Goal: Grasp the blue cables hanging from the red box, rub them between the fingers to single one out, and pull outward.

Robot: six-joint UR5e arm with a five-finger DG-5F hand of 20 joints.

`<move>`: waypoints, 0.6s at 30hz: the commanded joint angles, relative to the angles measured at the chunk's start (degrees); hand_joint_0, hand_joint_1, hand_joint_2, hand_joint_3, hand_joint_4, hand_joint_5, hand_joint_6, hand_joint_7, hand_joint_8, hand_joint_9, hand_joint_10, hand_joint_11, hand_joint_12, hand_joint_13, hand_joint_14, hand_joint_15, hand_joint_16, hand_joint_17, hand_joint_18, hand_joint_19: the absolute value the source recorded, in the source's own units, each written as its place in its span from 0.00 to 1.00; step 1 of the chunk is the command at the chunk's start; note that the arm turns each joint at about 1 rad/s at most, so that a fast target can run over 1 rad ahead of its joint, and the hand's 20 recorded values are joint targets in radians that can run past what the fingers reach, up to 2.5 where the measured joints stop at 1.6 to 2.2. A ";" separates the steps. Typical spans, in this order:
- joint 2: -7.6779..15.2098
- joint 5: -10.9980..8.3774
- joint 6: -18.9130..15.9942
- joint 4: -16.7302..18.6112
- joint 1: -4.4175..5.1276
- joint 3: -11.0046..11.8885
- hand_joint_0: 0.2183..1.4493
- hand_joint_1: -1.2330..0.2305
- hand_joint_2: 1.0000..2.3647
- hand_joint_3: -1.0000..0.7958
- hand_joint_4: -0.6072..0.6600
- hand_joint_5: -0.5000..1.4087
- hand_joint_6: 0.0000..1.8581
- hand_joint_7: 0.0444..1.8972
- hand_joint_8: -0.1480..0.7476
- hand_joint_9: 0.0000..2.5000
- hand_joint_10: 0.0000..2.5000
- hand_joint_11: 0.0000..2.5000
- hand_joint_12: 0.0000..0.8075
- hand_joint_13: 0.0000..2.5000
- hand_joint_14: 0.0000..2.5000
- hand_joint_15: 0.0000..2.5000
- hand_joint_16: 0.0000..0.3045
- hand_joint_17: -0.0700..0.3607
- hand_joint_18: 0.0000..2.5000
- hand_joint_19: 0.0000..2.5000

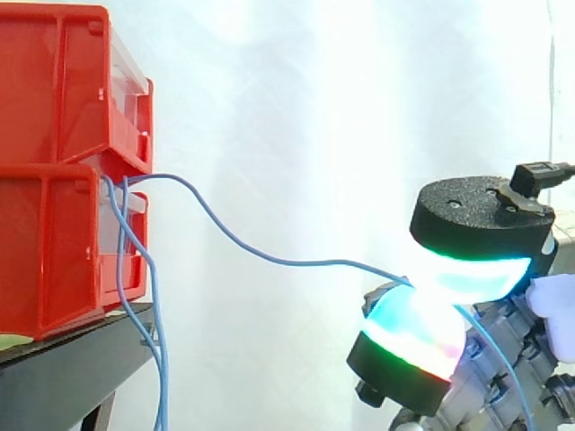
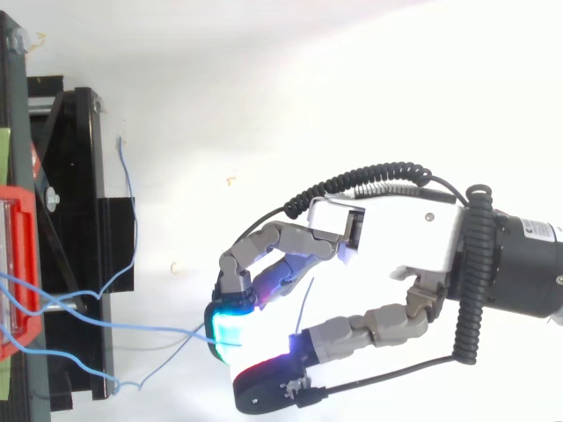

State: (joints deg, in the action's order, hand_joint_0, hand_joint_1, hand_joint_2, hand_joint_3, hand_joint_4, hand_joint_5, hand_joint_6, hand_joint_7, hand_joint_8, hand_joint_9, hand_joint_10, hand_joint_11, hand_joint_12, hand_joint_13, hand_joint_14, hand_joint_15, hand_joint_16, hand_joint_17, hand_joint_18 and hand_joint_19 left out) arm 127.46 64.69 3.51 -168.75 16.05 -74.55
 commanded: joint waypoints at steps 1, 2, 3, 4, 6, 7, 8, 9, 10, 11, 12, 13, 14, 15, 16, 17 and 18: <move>-0.02 0.00 0.00 0.00 0.03 0.02 0.30 0.23 0.02 0.57 0.40 0.23 0.49 0.54 0.60 0.36 0.00 0.11 0.46 0.35 0.01 0.19 0.17 0.44 0.33 0.12; 0.07 0.00 0.00 0.00 -0.06 0.02 0.30 0.23 0.02 0.56 0.40 0.23 0.49 0.54 0.59 0.36 0.00 0.11 0.47 0.35 0.01 0.19 0.18 0.44 0.33 0.12; -0.02 0.00 0.00 0.00 0.03 0.02 0.30 0.24 0.02 0.56 0.40 0.23 0.49 0.54 0.59 0.36 0.00 0.11 0.48 0.36 0.01 0.18 0.18 0.45 0.34 0.13; -0.02 0.00 0.00 0.00 0.03 0.02 0.30 0.24 0.02 0.56 0.41 0.23 0.49 0.54 0.59 0.37 0.00 0.11 0.48 0.36 0.01 0.18 0.18 0.45 0.35 0.13; -0.02 0.00 0.00 0.00 -0.06 0.02 0.29 0.24 0.02 0.56 0.41 0.23 0.49 0.54 0.60 0.37 0.00 0.11 0.49 0.37 0.01 0.19 0.18 0.45 0.35 0.13; 0.07 0.00 0.00 0.00 -0.06 0.02 0.29 0.24 0.03 0.56 0.41 0.23 0.49 0.54 0.59 0.37 0.00 0.12 0.49 0.37 0.01 0.18 0.18 0.45 0.35 0.13; 0.07 0.00 0.00 0.00 -0.06 -0.07 0.29 0.24 0.03 0.56 0.41 0.23 0.49 0.54 0.59 0.37 0.00 0.12 0.49 0.37 0.01 0.19 0.18 0.45 0.35 0.14; -0.02 0.00 0.00 0.00 0.03 0.02 0.29 0.24 0.03 0.56 0.41 0.23 0.49 0.54 0.60 0.37 0.00 0.12 0.49 0.37 0.01 0.19 0.18 0.45 0.35 0.14; -0.02 0.00 0.00 0.00 0.03 0.02 0.29 0.24 0.03 0.56 0.41 0.23 0.49 0.54 0.60 0.37 0.00 0.12 0.49 0.37 0.01 0.20 0.18 0.45 0.35 0.15; -0.02 0.00 0.00 0.00 0.03 0.02 0.29 0.24 0.03 0.56 0.41 0.23 0.49 0.54 0.60 0.38 0.00 0.12 0.48 0.37 0.01 0.20 0.18 0.45 0.36 0.15; 0.07 0.00 0.00 0.00 -0.06 0.02 0.29 0.24 0.03 0.56 0.42 0.23 0.49 0.54 0.59 0.38 0.00 0.12 0.48 0.37 0.01 0.20 0.18 0.45 0.36 0.15; -0.02 0.00 0.00 0.00 -0.06 0.02 0.29 0.24 0.03 0.56 0.42 0.23 0.49 0.54 0.59 0.38 0.00 0.12 0.48 0.37 0.01 0.20 0.18 0.45 0.36 0.15; -0.02 0.00 0.00 0.00 0.03 0.02 0.29 0.24 0.03 0.56 0.42 0.23 0.49 0.54 0.60 0.38 0.00 0.13 0.48 0.38 0.01 0.21 0.18 0.45 0.36 0.16; -0.02 0.00 0.00 0.00 0.03 0.02 0.29 0.24 0.03 0.56 0.42 0.23 0.49 0.54 0.59 0.39 0.00 0.13 0.48 0.38 0.01 0.21 0.18 0.45 0.36 0.16; -0.02 0.00 0.00 0.00 0.03 0.02 0.29 0.24 0.03 0.56 0.42 0.23 0.49 0.54 0.60 0.39 0.00 0.13 0.48 0.38 0.01 0.21 0.18 0.45 0.36 0.16; -0.02 0.00 0.00 0.00 0.03 -0.07 0.29 0.24 0.03 0.56 0.42 0.23 0.49 0.54 0.60 0.39 0.00 0.13 0.48 0.38 0.01 0.21 0.18 0.45 0.36 0.17; -0.02 0.00 0.00 0.00 0.03 -0.07 0.29 0.24 0.03 0.56 0.42 0.23 0.49 0.54 0.60 0.39 0.00 0.14 0.48 0.38 0.01 0.22 0.18 0.45 0.37 0.17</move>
State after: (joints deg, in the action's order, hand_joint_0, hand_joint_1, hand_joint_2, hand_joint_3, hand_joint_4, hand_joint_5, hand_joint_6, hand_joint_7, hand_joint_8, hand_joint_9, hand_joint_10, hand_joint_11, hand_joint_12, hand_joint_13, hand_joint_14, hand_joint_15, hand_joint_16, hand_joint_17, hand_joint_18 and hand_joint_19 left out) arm 127.45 64.69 3.52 -168.75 16.06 -74.55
